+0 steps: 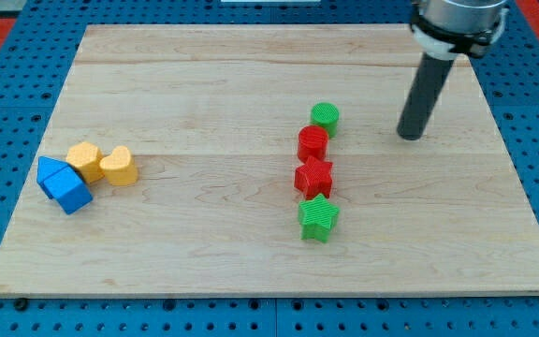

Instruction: Move the blue triangle towards the center of the board

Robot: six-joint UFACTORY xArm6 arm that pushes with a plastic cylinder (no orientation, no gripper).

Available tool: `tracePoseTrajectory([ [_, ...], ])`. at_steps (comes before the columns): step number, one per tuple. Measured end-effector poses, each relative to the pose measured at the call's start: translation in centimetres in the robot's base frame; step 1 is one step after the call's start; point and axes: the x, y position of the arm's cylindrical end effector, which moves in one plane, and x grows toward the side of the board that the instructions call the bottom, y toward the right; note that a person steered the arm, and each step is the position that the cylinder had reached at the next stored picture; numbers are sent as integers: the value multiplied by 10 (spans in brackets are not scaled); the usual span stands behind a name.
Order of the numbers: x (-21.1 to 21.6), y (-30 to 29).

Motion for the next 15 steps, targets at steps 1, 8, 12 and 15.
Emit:
tracePoseTrajectory([
  [1, -3, -35],
  [8, -129, -230],
  [12, 30, -416],
  [15, 121, -453],
])
